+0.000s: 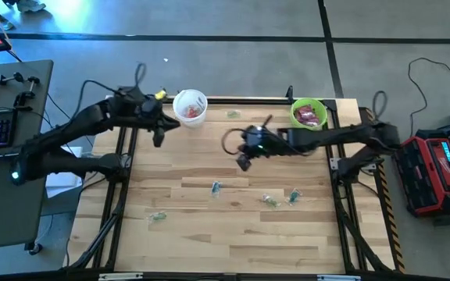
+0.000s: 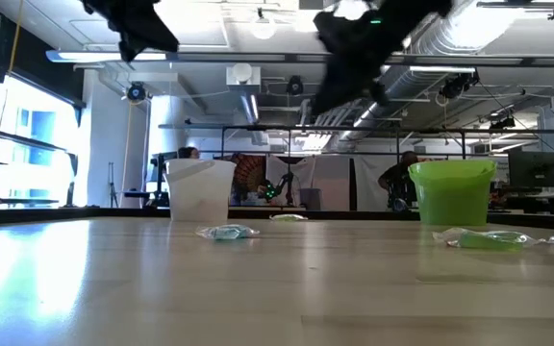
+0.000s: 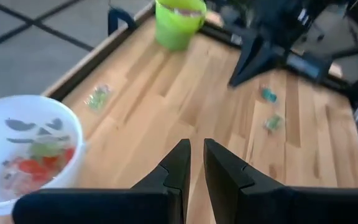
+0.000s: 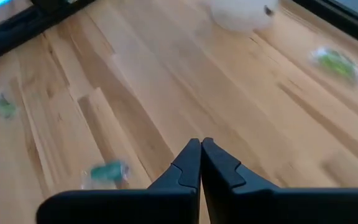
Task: Sort candy by brand, put in halloween buckets
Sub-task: Put the blue gummy into the white bucket
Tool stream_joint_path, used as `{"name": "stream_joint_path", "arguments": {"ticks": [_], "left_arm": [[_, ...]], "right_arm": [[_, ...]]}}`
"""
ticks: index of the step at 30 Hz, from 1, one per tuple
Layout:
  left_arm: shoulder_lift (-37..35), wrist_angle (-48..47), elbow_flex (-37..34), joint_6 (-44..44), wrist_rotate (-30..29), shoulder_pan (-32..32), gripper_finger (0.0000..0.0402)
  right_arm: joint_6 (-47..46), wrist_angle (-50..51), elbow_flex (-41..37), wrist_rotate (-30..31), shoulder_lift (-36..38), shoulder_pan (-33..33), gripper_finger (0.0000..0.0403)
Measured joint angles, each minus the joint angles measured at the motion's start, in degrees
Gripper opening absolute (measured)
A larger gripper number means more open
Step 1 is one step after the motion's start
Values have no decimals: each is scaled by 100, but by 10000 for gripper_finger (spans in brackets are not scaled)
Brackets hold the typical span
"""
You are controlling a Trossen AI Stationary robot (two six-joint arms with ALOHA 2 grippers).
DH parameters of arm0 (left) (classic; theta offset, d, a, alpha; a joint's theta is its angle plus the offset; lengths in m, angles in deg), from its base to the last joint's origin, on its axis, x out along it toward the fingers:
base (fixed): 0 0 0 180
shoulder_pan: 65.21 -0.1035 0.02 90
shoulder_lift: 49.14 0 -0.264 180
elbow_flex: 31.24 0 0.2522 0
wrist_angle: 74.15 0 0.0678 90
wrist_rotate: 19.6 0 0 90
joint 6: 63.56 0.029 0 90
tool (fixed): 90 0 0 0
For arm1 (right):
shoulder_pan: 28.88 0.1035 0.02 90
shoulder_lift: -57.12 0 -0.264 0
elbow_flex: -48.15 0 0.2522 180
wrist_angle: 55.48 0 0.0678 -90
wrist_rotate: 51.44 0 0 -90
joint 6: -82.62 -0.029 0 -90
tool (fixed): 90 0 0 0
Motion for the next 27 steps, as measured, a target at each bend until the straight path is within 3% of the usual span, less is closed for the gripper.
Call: {"name": "stream_joint_path", "arguments": {"ticks": [6,13,19,27], "left_arm": [[651,184,0,-455,-872,1075,35],[1526,537,0,-1449,-1293,2032,35],[2392,615,0,-2467,-1571,2526,35],[3433,956,0,-3912,-1583,3017,54]], "right_arm": [[-408,-322,-1359,-33,1210,259,0],[-367,-719,-2450,-50,2461,389,0],[-86,-693,-2745,50,3062,380,0],[311,-675,-2747,0,3119,380,0]]}}
